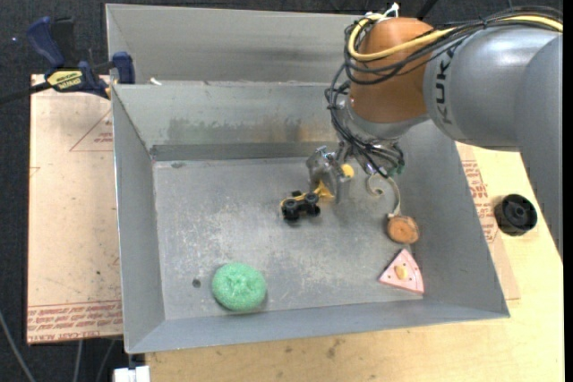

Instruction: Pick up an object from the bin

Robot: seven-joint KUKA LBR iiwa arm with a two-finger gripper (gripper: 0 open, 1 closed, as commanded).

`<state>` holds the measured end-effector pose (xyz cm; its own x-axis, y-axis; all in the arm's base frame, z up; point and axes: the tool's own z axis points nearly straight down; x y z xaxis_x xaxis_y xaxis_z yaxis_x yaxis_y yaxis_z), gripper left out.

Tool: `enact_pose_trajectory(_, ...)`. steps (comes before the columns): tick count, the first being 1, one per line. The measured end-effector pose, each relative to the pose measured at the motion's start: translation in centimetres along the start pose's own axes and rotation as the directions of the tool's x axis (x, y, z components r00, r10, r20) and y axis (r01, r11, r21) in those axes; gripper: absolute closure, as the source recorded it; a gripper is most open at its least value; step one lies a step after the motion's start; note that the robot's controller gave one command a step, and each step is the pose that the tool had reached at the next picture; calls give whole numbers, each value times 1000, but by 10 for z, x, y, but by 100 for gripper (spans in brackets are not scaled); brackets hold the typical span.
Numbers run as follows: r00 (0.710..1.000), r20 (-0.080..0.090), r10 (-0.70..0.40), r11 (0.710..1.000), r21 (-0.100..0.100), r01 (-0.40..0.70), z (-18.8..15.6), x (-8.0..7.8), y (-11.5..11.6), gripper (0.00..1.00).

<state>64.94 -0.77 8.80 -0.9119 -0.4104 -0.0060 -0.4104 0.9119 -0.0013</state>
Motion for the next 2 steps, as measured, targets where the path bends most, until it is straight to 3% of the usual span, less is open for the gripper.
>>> enact_pose_trajectory(1, 1000, 1, -1, 1000, 0, 1, 11, 0, 3, 100)
enact_pose_trajectory(2, 1000, -9, -7, 1000, -5, 7, -36, 15, 13, 100)
